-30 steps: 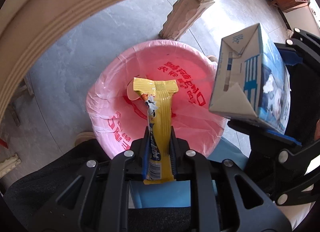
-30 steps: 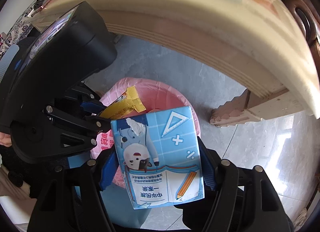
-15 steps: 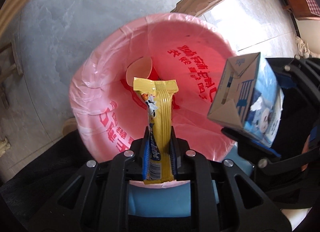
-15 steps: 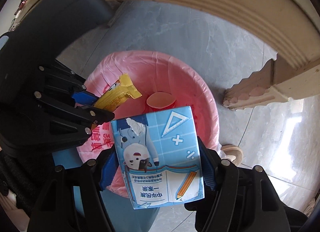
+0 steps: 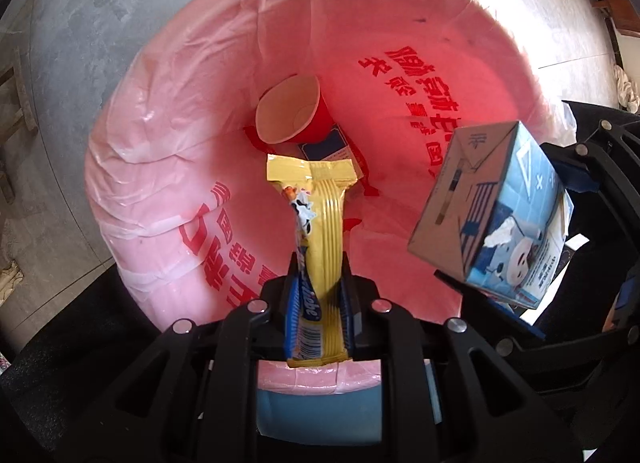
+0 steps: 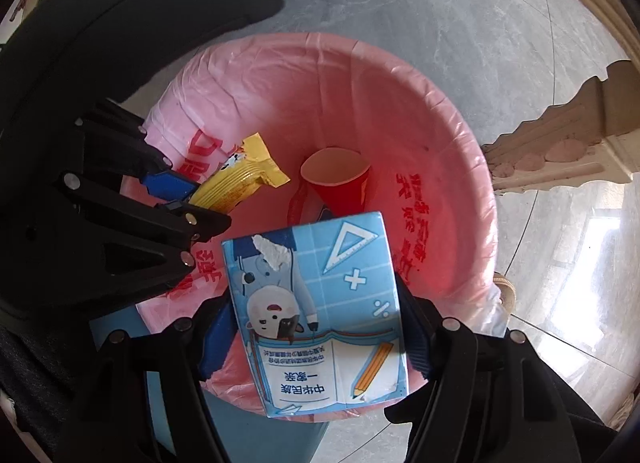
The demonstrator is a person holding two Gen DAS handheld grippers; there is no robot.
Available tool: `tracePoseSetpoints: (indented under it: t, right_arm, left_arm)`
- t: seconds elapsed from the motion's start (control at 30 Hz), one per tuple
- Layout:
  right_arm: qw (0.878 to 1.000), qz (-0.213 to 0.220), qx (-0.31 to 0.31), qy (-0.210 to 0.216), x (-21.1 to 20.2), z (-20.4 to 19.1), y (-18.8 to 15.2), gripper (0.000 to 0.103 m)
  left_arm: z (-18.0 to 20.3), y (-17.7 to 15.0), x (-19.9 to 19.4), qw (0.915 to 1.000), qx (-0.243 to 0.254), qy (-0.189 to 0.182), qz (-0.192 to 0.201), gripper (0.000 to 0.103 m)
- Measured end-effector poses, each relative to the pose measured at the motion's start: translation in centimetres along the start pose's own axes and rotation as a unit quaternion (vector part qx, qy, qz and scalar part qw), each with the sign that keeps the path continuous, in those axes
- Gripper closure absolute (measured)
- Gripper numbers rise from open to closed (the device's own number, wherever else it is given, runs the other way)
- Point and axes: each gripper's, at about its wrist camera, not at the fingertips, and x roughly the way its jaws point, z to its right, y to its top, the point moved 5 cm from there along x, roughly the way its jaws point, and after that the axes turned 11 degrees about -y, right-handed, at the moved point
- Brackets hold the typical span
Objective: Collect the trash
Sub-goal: 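Open the left tool while the right tool opens, dropping wrapper and carton into the bin, then move both tools up from the bin back over the table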
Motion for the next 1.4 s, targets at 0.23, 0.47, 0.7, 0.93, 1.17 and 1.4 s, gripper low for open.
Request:
tracePoseSetpoints:
  t: [0.23, 0.47, 0.7, 0.93, 1.17, 1.4]
  right_arm:
    - [1.000, -0.006, -0.004, 0.005, 0.8, -0.3, -0.1, 0.035]
    - [1.000, -0.007, -0.005, 0.005, 1.1, -0.1, -0.1, 0.035]
    - [1.000, -0.011, -0.014, 0.004, 1.1, -0.1, 0.0, 0.034]
    - [1.000, -0.023, -0.011, 0.001, 2.1, 0.1, 0.2, 0.032]
    - [1.000, -0.016, -0.006, -0.005, 2.1, 0.4, 0.6, 0.022]
    - [1.000, -0.014, -0.007, -0.007, 2.1, 0.5, 0.8, 0.022]
  left_arm:
    - [-0.5, -0.1, 0.3, 0.9999, -0.014, -0.002, -0.009, 0.085]
    - [-0.7, 0.1, 0.6, 0.9999, -0.013, 0.001, -0.011, 0.085]
    - [-0.3, 0.3, 0.3, 0.9999, -0.006, 0.012, -0.008, 0.067]
    - [-0.3, 0.6, 0.2, 0.9998, -0.008, 0.019, -0.008, 0.053]
    - [-0.3, 0.6, 0.0, 0.9997, -0.006, 0.024, -0.003, 0.044]
    - [0.0, 0.7, 0.1, 0.9996, -0.008, 0.027, -0.004, 0.043]
